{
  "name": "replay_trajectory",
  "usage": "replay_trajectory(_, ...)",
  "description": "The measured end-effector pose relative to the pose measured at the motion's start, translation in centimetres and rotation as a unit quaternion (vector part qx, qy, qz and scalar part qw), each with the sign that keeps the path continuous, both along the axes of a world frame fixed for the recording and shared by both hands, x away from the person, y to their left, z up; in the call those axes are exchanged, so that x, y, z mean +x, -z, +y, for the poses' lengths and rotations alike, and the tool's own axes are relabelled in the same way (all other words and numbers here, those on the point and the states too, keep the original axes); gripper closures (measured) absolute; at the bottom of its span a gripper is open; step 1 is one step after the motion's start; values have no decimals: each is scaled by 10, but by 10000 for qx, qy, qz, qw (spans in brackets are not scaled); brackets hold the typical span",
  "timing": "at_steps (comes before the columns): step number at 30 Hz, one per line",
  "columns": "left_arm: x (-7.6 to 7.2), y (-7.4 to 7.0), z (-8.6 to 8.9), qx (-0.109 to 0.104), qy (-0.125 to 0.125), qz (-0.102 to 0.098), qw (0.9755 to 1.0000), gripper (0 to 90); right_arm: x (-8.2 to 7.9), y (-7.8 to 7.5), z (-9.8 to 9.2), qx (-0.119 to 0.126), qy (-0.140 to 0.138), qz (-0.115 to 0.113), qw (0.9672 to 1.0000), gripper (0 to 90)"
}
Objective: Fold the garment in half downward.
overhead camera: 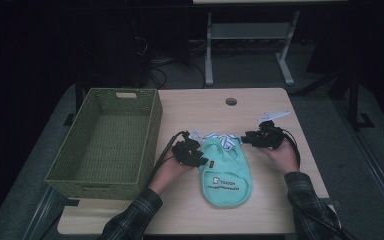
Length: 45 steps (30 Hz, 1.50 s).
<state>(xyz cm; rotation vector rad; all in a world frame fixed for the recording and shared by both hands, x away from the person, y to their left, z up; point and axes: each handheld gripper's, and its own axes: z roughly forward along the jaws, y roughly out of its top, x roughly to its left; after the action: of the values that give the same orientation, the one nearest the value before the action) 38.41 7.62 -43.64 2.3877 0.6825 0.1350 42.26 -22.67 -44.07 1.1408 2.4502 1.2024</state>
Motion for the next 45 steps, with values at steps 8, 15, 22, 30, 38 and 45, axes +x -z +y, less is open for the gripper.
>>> replay_trajectory(8, 28, -12, -3, -85, -148, -122, 9998, 506, 6, -9, 1, 62, 8, -45, 10000, 550)
replay_trajectory(15, 56, -15, -6, -235, -345, -151, 9990, 467, 16, -9, 7, 73, -42, -33, 10000, 536)
replay_trajectory(22, 76, -9, -9, -142, -525, -202, 9983, 465, 21, -4, 11, 71, -44, 16, 10000, 540)
replay_trajectory(30, 90, 10, -10, 150, -504, -75, 9986, 449, 27, 7, 16, 11, -80, 159, 9998, 549)
replay_trajectory(38, 89, 20, -15, 448, -439, -73, 9980, 429, 28, 23, 25, -275, -200, 274, 9990, 581)
replay_trajectory(45, 88, 20, -17, 483, -336, -112, 9982, 454, 22, 30, 31, -548, -360, 76, 9978, 693)
